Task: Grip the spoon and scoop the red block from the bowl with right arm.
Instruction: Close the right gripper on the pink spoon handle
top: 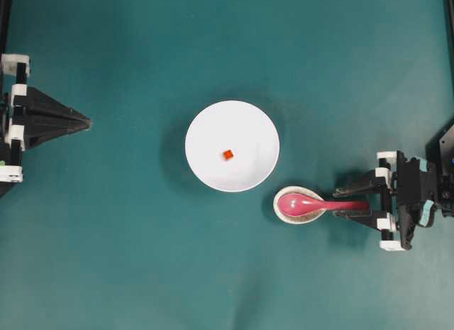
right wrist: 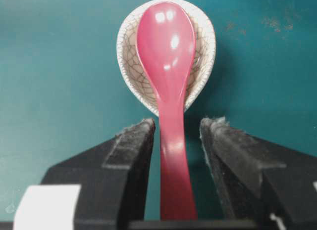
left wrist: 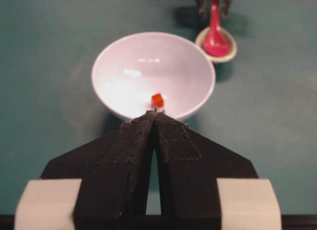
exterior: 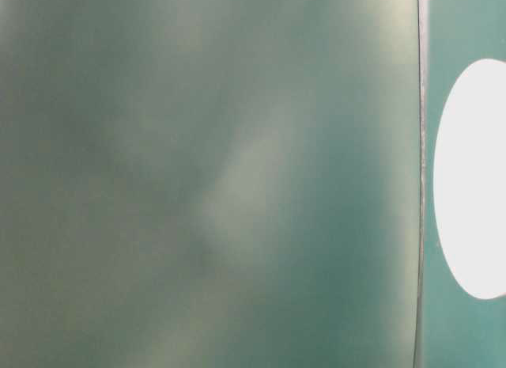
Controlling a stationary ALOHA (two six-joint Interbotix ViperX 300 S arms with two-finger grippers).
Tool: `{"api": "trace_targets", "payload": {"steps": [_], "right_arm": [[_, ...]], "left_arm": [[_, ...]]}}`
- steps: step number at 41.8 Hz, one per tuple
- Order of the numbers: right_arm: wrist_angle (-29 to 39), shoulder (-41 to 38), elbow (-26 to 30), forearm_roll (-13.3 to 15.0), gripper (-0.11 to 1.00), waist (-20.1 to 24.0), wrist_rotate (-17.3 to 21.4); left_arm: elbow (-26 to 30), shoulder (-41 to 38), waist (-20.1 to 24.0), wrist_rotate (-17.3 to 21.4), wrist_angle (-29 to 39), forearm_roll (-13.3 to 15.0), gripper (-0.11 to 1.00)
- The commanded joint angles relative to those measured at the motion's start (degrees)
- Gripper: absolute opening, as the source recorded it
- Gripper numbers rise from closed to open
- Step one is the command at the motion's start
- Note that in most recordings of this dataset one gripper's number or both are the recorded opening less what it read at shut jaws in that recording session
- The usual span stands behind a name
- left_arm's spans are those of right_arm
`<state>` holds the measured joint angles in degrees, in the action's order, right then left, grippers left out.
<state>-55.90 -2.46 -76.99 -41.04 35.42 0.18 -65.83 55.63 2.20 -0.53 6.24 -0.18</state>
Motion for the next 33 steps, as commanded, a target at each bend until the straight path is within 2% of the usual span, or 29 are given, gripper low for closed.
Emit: {"api": "trace_targets", "payload": {"steps": [1, 22, 33], "right_arm": [[-0.7, 0.4, 0.2, -0.2, 0.50, 0.3, -0.2], [-0.4, 0.4, 0.1, -0.1, 0.49, 0.2, -6.0], [-0.4, 0.4, 0.0, 0.0, 0.45, 0.3, -7.1]], "left_arm": [[1.6, -0.2, 0.2, 0.1, -0.3, -0.1, 0.00], [1.6, -0.2, 0.1, 0.0, 0.1, -0.1, 0.00], [1.6, -0.2, 0.2, 0.0, 0.1, -0.1, 0.00]]}}
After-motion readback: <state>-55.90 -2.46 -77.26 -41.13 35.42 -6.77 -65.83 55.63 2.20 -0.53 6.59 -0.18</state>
